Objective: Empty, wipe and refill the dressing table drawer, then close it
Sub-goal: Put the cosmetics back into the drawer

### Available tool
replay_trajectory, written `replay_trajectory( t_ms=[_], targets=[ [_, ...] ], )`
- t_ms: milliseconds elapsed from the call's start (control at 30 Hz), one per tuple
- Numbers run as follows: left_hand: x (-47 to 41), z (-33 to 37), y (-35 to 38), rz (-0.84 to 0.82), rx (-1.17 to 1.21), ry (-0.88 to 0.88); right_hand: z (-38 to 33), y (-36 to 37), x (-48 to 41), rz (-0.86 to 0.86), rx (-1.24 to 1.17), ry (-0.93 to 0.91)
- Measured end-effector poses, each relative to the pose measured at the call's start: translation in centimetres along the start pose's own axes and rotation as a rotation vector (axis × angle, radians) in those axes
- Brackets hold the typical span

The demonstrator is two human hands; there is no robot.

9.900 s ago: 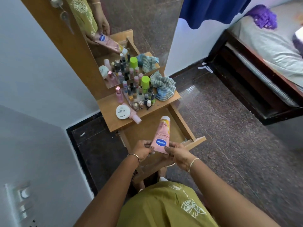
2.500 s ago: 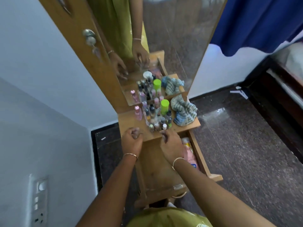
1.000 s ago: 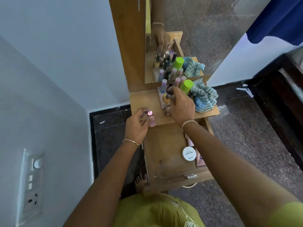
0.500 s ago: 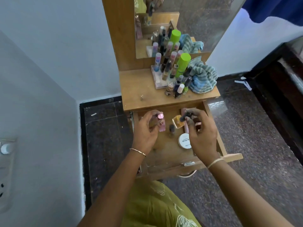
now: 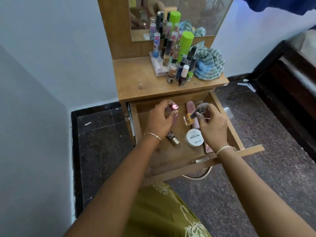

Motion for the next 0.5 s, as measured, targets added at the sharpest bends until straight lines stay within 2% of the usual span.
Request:
replay_trajectory(
  t_ms=[267, 500],
  targets=[
    [-2.8, -0.5, 2.7, -0.061, -0.077, -0.016, 0.7, 2.7, -2.9, -0.004, 0.053, 0.085],
    [-4.2, -0.5, 4.0, -0.029, -0.114, -0.029, 0.9, 3.5, -4.6, 0.004, 0.113, 0.094]
  ],
)
Point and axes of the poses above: each hand's wrist, its own x-axis away from the middle knuckle, its own y-axis out of the palm, z = x × y, the point moved 10 cm from there along -x, towards the middle knuckle, and after that the axes turned 10 degrees about y, right-handed, at the moved point
